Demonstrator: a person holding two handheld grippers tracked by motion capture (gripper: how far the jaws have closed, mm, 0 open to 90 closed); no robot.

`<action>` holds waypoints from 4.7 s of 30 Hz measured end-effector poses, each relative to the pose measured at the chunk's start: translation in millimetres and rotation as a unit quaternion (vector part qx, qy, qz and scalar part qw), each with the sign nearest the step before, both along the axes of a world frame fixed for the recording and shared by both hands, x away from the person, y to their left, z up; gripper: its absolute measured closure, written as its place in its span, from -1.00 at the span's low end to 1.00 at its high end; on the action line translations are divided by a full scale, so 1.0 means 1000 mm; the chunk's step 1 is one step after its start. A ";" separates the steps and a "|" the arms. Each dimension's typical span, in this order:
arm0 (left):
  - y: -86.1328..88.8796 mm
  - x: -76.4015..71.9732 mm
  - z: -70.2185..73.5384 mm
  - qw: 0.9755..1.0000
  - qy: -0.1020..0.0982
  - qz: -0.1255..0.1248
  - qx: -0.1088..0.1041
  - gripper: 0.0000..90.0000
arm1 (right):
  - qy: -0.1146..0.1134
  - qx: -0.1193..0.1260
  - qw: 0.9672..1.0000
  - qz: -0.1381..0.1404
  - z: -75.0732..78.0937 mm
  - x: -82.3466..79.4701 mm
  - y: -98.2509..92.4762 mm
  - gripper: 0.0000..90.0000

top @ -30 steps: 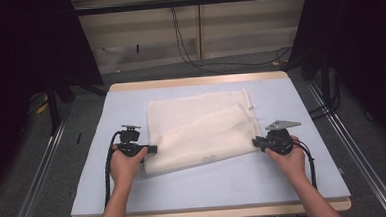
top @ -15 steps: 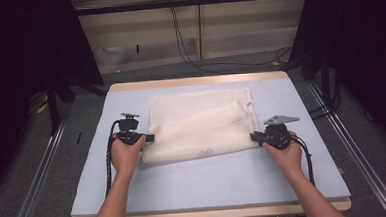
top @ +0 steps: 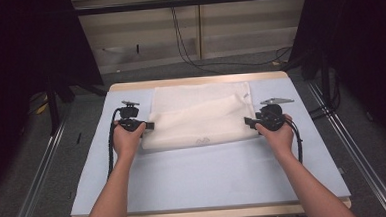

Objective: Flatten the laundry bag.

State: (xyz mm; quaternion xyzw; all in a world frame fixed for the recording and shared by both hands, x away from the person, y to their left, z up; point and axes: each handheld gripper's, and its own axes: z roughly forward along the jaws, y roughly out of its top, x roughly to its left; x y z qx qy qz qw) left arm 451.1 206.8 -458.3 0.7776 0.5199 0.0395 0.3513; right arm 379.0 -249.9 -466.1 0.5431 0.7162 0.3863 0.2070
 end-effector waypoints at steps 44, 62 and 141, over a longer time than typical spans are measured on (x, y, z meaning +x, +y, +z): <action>0.010 -0.062 0.040 0.994 -0.095 -0.038 -0.040 0.78 | -0.053 0.068 0.996 0.024 0.015 -0.052 -0.016 0.88; 0.017 -0.093 0.024 0.994 -0.071 -0.044 -0.070 0.77 | -0.036 0.071 0.995 0.056 -0.003 -0.086 -0.025 0.85; 0.054 -0.117 0.000 0.994 -0.015 -0.040 -0.097 0.89 | -0.026 0.051 0.992 0.112 -0.015 -0.122 -0.040 0.44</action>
